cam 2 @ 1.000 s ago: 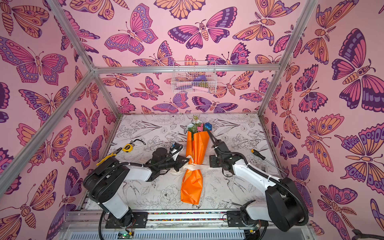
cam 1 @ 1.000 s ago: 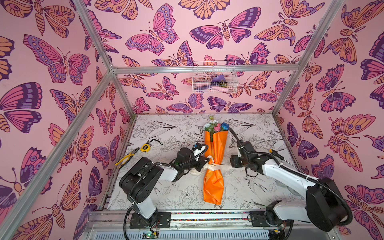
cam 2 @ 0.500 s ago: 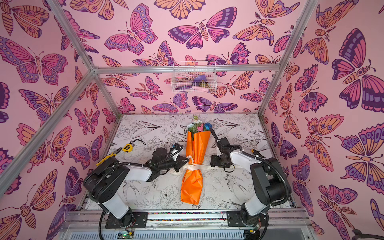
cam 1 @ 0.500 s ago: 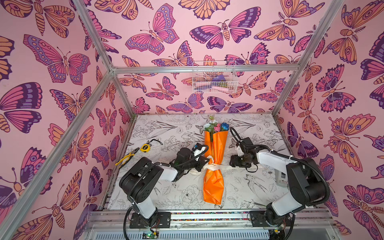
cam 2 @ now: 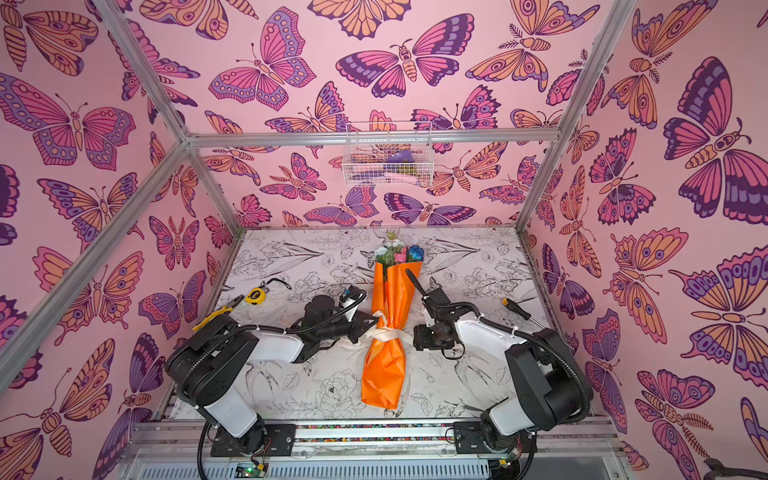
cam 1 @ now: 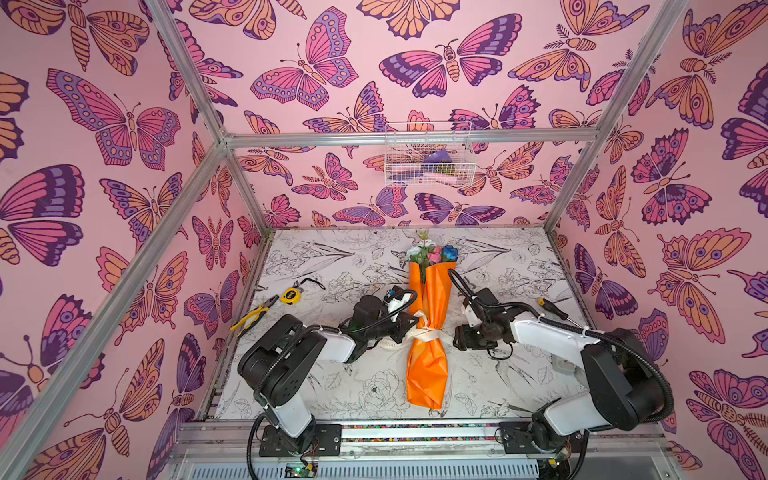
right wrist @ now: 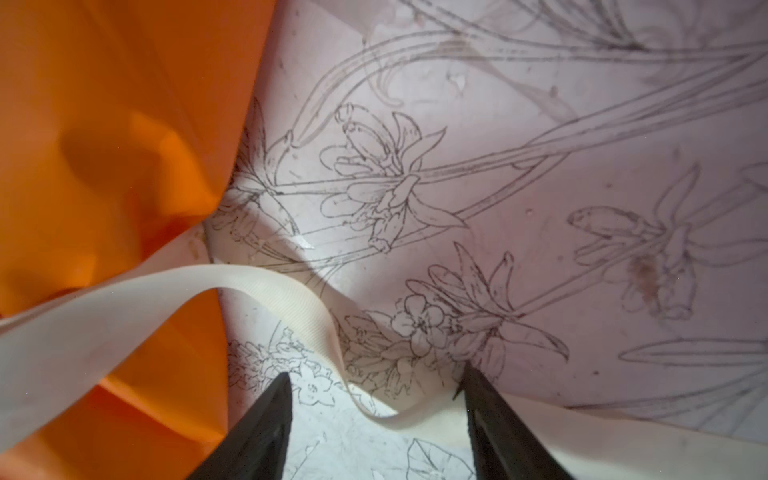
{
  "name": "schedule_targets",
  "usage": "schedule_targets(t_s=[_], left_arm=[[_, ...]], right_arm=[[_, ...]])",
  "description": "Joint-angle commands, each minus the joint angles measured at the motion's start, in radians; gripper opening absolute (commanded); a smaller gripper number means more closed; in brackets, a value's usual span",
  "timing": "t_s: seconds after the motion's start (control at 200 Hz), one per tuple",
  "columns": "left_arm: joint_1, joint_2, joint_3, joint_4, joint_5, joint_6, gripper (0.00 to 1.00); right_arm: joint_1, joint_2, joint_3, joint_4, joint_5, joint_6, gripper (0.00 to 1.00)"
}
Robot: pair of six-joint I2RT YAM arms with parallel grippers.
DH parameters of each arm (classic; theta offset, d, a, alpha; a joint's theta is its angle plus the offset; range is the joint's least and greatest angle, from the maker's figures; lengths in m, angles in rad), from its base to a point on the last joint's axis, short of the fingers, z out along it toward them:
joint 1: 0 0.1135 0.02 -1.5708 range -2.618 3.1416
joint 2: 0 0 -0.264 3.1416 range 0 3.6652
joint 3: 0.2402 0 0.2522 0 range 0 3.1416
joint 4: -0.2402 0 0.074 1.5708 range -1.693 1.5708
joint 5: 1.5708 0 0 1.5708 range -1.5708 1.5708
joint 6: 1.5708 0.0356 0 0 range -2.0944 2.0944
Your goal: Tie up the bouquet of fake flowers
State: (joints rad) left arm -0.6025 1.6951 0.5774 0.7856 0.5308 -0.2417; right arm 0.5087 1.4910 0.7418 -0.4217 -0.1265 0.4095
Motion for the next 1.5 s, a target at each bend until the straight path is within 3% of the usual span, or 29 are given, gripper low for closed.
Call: schedule_targets(t_s=[0.0, 0.1, 0.265, 0.37, 0.481, 0.776, 0.961, 1.207, 1.497], left_arm=[[0.006, -0.023, -0.014, 0.003, -0.001, 0.023, 0.0], [0.004, -0.023, -0.013, 0.003, 0.001, 0.022, 0.0], [0.004, -0.027, -0.013, 0.0, 0.004, 0.025, 0.0], [0.005, -0.034, -0.019, -0.003, 0.012, 0.039, 0.0], [0.005, -0.047, -0.024, -0.003, 0.021, 0.059, 0.0], [0.001, -0.063, -0.03, -0.003, 0.034, 0.078, 0.0], [0.0, -0.06, -0.032, -0.002, 0.016, 0.071, 0.0], [0.0, -0.058, -0.03, -0.004, 0.003, 0.06, 0.0], [0.0, -0.057, -0.04, 0.013, 0.011, 0.057, 0.0]], right_arm=[[0.047, 0.036, -0.027, -0.133, 0.124, 0.054, 0.62], [0.085, 0.073, -0.002, -0.144, 0.171, 0.063, 0.55], [0.115, 0.12, 0.029, -0.139, 0.197, 0.066, 0.26], [0.127, 0.089, 0.044, -0.128, 0.188, 0.063, 0.1], [0.128, -0.023, 0.053, -0.107, 0.164, 0.057, 0.01], [0.161, -0.276, 0.07, -0.038, 0.054, 0.021, 0.0], [0.166, -0.385, 0.062, -0.083, 0.099, 0.029, 0.0], [0.194, -0.487, 0.057, -0.029, -0.064, 0.011, 0.0], [0.197, -0.363, 0.046, -0.122, 0.237, 0.058, 0.02]])
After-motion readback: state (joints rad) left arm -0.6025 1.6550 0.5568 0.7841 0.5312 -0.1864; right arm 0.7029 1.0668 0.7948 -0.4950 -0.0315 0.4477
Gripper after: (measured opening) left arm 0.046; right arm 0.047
